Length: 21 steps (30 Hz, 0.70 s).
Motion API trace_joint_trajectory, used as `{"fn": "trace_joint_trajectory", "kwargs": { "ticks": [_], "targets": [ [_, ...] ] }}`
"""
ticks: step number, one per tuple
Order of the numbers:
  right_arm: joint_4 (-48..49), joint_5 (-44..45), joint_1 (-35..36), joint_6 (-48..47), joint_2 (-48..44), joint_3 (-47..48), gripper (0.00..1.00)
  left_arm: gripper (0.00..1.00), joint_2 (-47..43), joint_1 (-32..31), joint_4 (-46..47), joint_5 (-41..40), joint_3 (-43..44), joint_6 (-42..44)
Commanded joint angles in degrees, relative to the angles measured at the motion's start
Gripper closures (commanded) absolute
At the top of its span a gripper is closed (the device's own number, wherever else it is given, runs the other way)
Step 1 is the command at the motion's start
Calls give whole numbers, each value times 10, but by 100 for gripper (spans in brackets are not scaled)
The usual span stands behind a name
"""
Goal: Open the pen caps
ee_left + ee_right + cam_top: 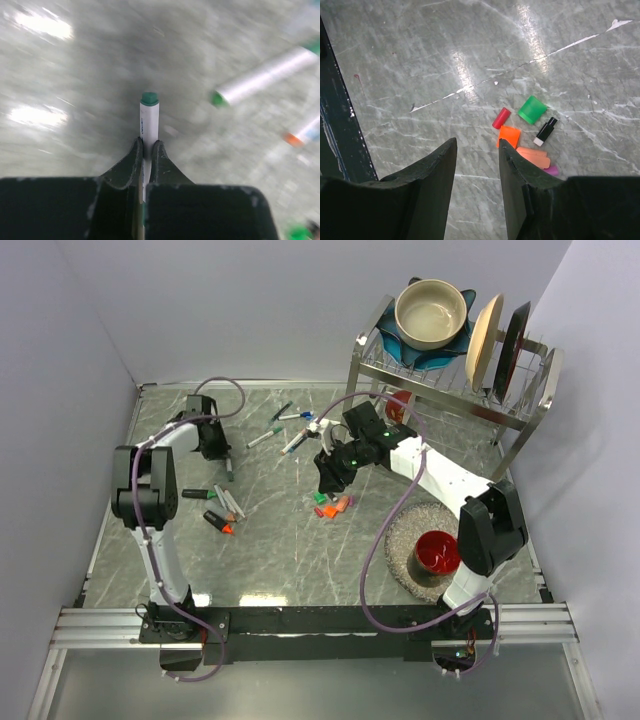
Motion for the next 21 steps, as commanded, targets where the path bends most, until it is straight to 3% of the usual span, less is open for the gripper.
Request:
{"fn": "trace_joint_trajectory", "kwargs": {
  "ticks": [1,6,11,15,21],
  "targets": [
    [11,-22,-5,-7,-36,-9,53,99,-84,-4,111,126,-54,-66],
    [35,-70,-5,21,-36,-24,53,99,-169,-4,265,235,-148,-130],
    [133,-179,1,140,-28,-63,53,99,-253,-24,407,302,-268,-230],
    [255,-200,5,281,-34,-108,53,99,-319,-66,521,296,-355,-286],
    [419,-199,12,482,-48,-168,47,99,-409,-131,614,210,-487,-372]
  ]
}}
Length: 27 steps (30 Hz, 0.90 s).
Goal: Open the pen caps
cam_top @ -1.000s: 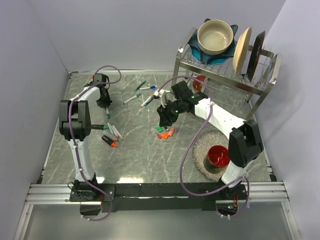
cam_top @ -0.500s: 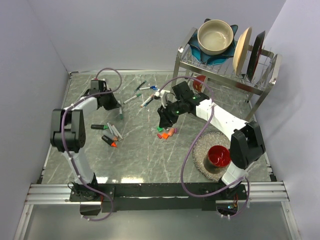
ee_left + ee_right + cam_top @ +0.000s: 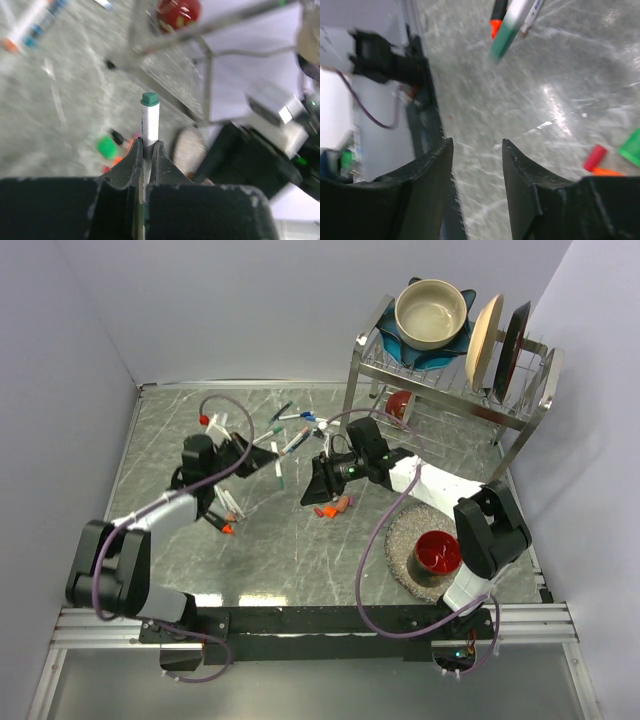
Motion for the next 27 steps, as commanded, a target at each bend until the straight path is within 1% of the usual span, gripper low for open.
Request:
{"fn": "trace_joint_trajectory", "kwargs": {
  "ticks": [1,3,5,7,13,16,19,23,24,26,27],
  "targets": [
    [166,-16,11,181,-35,-27,46,99,-64,-34,133,-54,-70,-88],
    [166,24,20,200,-35,-32,45,99,-77,-48,153,-78,-105,-105],
    [166,38,24,216,-30,-33,44,99,-89,-58,166,-93,-122,-118],
    [165,42,32,233,-21,-34,44,99,-95,-64,164,-99,-126,-118],
    [151,50,58,227,-13,-22,44,99,-96,-81,164,-118,-128,-120],
    [141,62,60,220,-9,-17,46,99,-96,-88,172,-119,-132,-127],
    [134,67,60,219,-4,-13,50,99,-99,-90,174,-122,-135,-128],
    [129,91,59,216,-6,-11,54,99,-106,-91,175,-123,-139,-128],
    [126,96,58,213,-6,-9,58,99,-108,-91,175,-124,-140,-128],
    [127,98,54,214,-8,-9,63,99,-113,-92,169,-125,-140,-128],
    [129,97,53,215,-10,-10,69,99,-114,-92,169,-126,-140,-127]
  ]
}}
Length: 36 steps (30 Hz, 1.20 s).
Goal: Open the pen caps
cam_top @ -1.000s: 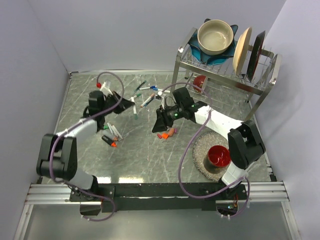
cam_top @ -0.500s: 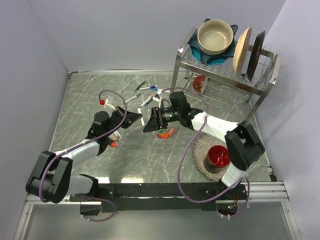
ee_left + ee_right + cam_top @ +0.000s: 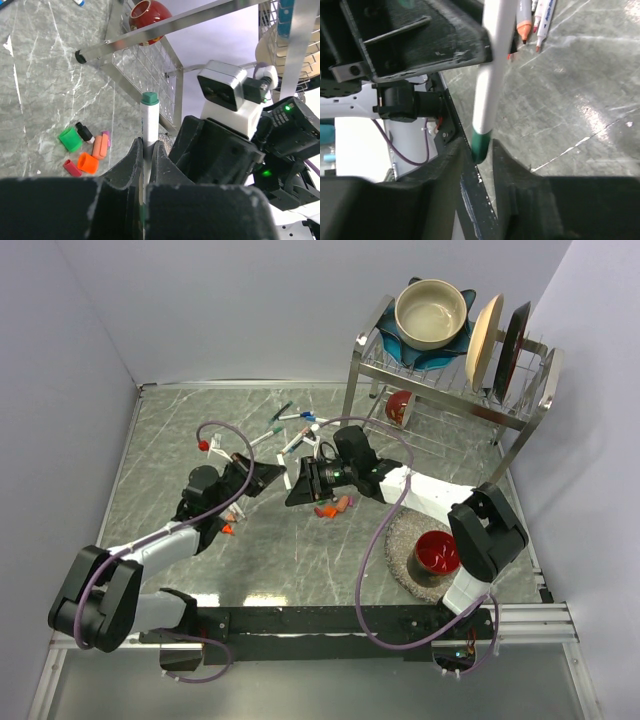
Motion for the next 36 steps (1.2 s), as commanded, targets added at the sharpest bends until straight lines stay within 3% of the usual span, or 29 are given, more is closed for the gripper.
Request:
{"fn": "trace_joint_trajectory", "kwargs": {
  "ticks": [1,5,7,8,11,13,19,22,24,25,30,32,36],
  "targets": [
    [12,14,-3,1,-8,21,74,99,-23,-3,30,-9,-3,-3],
    [11,-2,-3,-7,-6,26,94,97,-32,-3,46,-14,-14,-3],
    [2,-9,-4,-19,-5,32,100,82,-39,-3,37,-17,-12,1],
    [-1,-11,-4,-23,-4,34,100,65,-41,-3,32,-18,-10,5],
    [-21,-13,-3,-50,-4,43,100,38,-47,-3,20,-19,-8,17],
    [-42,-11,-4,-63,-1,56,100,34,-45,-3,18,-11,-8,26],
    [-75,-18,-3,-101,7,75,100,47,-16,-3,21,11,2,23],
    [-97,-17,-2,-118,14,85,100,60,-5,-3,34,23,8,18],
    [-108,-9,-2,-133,21,93,100,78,-2,-3,40,30,13,18],
    [-119,-10,-2,-136,24,97,100,97,-2,-3,38,33,14,19],
    [-205,-53,4,-231,64,148,100,99,-32,13,-37,6,54,47],
    [-255,-54,12,-263,79,164,100,99,-52,56,-74,-14,68,57],
    [-267,-45,37,-278,79,168,100,99,-128,161,-149,-104,70,49]
  ]
}}
